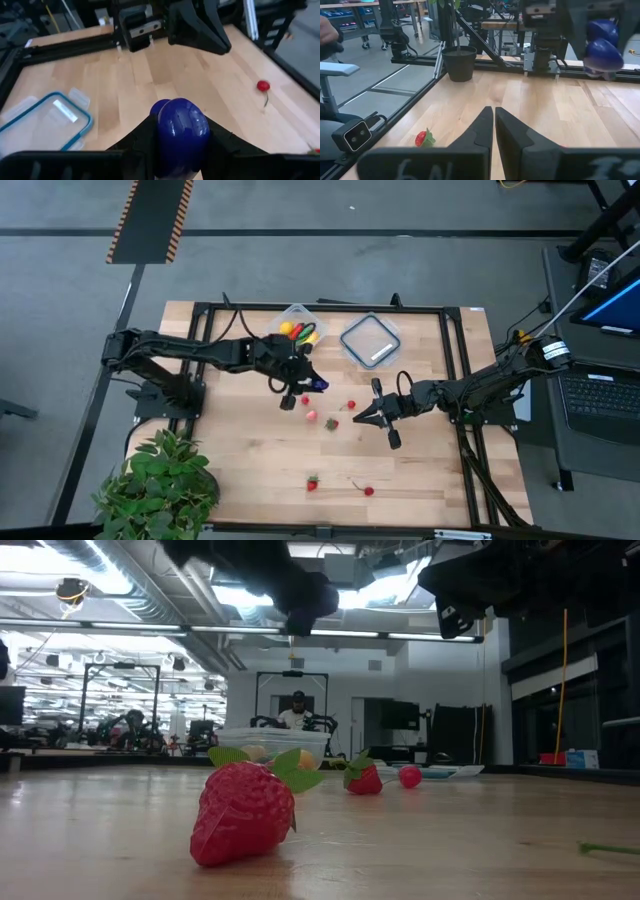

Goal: Pick and placing Produce into tupperware
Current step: Put the eggplant into the transparent container

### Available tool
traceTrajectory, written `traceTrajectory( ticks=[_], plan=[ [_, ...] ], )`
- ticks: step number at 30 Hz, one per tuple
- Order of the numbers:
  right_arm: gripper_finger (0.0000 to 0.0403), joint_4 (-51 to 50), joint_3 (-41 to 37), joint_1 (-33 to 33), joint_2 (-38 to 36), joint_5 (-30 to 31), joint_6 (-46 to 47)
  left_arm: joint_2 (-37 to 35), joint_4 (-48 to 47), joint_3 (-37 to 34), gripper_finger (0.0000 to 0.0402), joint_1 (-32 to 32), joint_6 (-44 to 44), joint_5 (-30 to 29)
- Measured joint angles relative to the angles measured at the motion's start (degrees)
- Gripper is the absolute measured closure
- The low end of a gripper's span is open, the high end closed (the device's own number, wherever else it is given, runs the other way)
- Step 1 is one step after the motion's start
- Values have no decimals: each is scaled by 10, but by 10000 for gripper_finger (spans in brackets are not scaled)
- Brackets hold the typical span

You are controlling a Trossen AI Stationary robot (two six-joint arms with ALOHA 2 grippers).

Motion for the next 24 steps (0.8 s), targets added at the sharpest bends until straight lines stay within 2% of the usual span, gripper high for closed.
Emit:
traceTrajectory(
  ticks=[6,12,17,24],
  plan=[
    [379,0,0,0,0,0,0,0,147,-77,303,39,-30,61],
    [380,0,0,0,0,0,-2,0,272,-146,303,55,-60,94],
    [380,-1,0,0,0,0,-2,0,322,-167,303,60,-64,104],
    [380,-1,0,0,0,0,-2,0,335,-168,303,60,-62,118]
  ],
)
